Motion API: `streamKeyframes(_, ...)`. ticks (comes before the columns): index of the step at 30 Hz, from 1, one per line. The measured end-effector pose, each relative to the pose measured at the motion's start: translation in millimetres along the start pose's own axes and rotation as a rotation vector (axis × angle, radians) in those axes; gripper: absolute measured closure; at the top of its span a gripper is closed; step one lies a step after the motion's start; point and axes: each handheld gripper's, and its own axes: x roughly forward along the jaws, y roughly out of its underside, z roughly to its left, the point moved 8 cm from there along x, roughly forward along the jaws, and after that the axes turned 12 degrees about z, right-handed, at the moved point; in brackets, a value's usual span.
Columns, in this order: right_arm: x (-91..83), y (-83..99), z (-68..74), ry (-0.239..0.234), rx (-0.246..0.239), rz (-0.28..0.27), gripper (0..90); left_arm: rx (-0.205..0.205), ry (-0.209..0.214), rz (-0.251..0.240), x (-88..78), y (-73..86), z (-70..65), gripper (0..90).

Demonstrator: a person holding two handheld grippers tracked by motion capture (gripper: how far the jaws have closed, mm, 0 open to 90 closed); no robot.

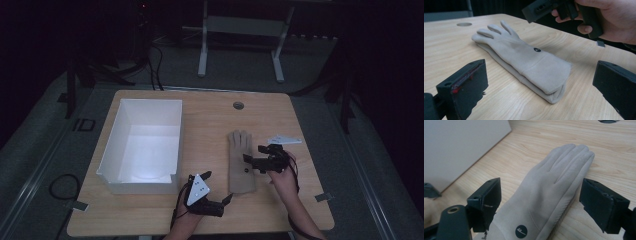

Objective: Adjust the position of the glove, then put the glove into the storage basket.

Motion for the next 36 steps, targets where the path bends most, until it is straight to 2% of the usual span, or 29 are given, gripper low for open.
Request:
streamKeyframes(2,-1.5,2.0,-4.2,-0.019,-0.021,-0.007,18.7,0.018,0.003,-0.005,0.7,-1.1,-3.3,0.1)
streamKeyframes(6,-5.0,3.9,-13.2,0.028,-0.098,-0.006,15.0,0.061,-0.007,0.019,3.6,-1.9,-8.9,0.1)
streamKeyframes(8,-9.1,3.5,-15.6,0.029,-0.119,-0.015,14.7,0.074,-0.022,0.040,6.2,-0.7,-9.6,0.1)
streamKeyframes(9,-11.4,3.5,-16.8,0.032,-0.114,-0.016,14.8,0.064,-0.022,0.049,7.6,0.0,-9.9,0.1)
streamKeyframes(11,-14.5,4.7,-17.6,0.022,-0.104,0.006,14.6,0.047,0.012,0.062,8.9,0.3,-11.7,0.1)
streamKeyframes(13,-18.0,5.9,-17.3,0.008,-0.091,0.016,14.0,0.048,0.016,0.085,10.4,0.7,-12.7,0.1)
streamKeyframes(14,-18.9,6.4,-17.0,0.001,-0.087,0.018,13.9,0.042,0.044,0.108,11.5,0.7,-13.9,0.1)
streamKeyframes(17,-23.8,6.0,-16.8,-0.017,-0.076,0.013,11.2,0.030,0.068,0.126,12.8,-0.3,-13.7,0.1)
streamKeyframes(18,-24.6,5.7,-16.9,-0.020,-0.072,0.021,11.1,0.017,0.096,0.147,15.2,-1.2,-12.4,0.1)
streamKeyframes(22,-28.2,1.7,-17.7,-0.017,-0.073,0.004,10.6,0.033,0.106,0.168,18.4,-3.5,-9.6,0.1)
streamKeyframes(25,-30.0,-4.6,-22.0,0.003,-0.073,-0.008,12.4,0.087,0.106,0.204,22.8,-8.8,-9.1,0.1)
streamKeyframes(27,-29.0,-8.1,-24.4,0.012,-0.081,-0.020,13.7,0.129,0.128,0.216,25.3,-10.2,-11.2,0.1)
streamKeyframes(28,-28.0,-9.7,-25.6,0.015,-0.077,-0.025,15.0,0.129,0.128,0.216,25.3,-10.2,-11.2,0.1)
streamKeyframes(29,-26.5,-11.2,-26.5,0.013,-0.077,-0.028,16.3,0.164,0.127,0.226,28.4,-10.5,-12.8,0.1)
streamKeyframes(30,-24.4,-12.6,-28.3,0.023,-0.077,-0.030,18.1,0.164,0.127,0.226,28.4,-10.5,-12.8,0.2)
streamKeyframes(31,-22.6,-13.9,-30.5,0.040,-0.081,-0.036,20.9,0.203,0.122,0.223,29.6,-10.3,-13.4,2.3)
streamKeyframes(32,-20.6,-15.3,-32.0,0.047,-0.086,-0.041,22.7,0.209,0.124,0.216,30.2,-10.6,-13.4,6.6)
streamKeyframes(35,-13.3,-19.9,-34.7,0.030,-0.067,-0.045,26.0,0.219,0.123,0.218,31.4,-10.5,-12.9,7.8)
streamKeyframes(36,-11.0,-21.4,-35.4,0.034,-0.067,-0.048,27.7,0.233,0.131,0.217,31.9,-10.6,-12.5,11.7)
